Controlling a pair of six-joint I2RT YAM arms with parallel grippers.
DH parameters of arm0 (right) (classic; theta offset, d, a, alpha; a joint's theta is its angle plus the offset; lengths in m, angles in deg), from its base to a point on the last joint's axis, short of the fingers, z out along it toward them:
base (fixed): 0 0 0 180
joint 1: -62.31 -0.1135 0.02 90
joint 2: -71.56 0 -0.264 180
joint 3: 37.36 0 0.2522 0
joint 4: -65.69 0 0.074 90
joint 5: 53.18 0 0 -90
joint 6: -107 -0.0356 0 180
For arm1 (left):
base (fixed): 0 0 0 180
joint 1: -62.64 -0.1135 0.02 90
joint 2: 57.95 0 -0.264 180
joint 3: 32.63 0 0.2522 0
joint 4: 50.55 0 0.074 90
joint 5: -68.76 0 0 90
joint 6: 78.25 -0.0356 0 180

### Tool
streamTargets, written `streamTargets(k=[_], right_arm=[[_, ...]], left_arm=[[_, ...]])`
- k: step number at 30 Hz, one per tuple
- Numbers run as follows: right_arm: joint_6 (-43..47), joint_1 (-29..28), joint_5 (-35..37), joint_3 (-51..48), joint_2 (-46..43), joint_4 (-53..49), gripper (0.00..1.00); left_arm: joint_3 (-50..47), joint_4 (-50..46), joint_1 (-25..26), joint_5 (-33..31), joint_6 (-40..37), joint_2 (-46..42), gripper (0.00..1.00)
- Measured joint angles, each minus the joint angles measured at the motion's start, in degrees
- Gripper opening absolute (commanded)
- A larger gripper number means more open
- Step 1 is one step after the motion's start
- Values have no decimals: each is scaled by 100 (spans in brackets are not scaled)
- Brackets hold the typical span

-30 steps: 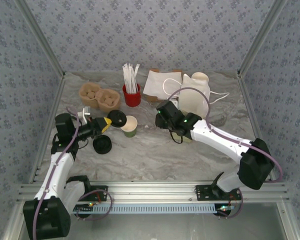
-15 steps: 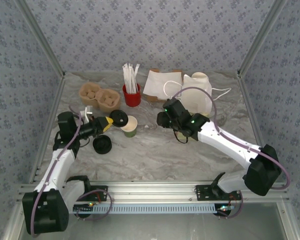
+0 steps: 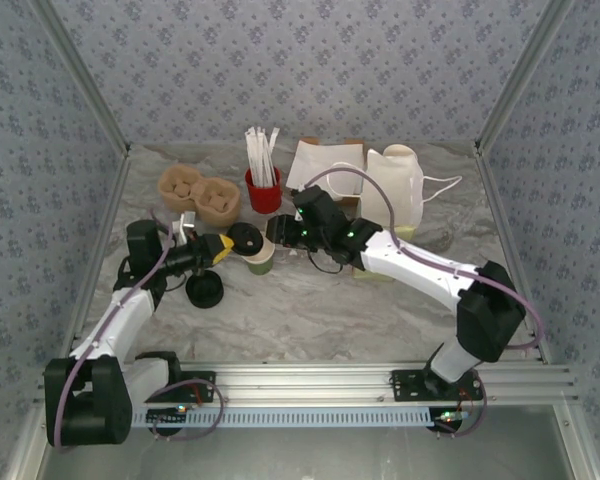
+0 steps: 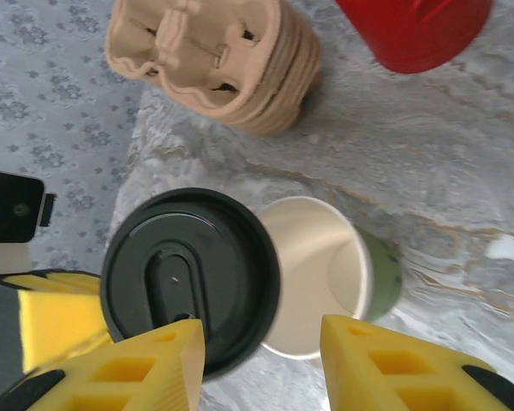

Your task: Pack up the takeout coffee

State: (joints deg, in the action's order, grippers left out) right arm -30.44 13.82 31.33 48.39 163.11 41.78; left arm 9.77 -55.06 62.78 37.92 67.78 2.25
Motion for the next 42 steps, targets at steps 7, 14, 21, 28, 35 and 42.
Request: streamTargets(k=[7,14,21,28,35,42], right_arm=[[2,-2,-52,326,551,50,43],[7,70,-83,350,809,59,47],[63,240,-190,337,988,212,47],[72,363,-452,127,1027,605,45],[70,369,-623,101,1062,704,46],[66,369,-741,101,1182,710,47]], left_arm=[[0,59,46,-2,-48,223,14],[-46,160,225,-50,-96,374,14],[-125,210,339,-195,-214,588,14],[-125,334,400,-260,-240,675,14],[-149,481,400,-304,-240,778,15],[-225,599,400,-323,-254,859,29]])
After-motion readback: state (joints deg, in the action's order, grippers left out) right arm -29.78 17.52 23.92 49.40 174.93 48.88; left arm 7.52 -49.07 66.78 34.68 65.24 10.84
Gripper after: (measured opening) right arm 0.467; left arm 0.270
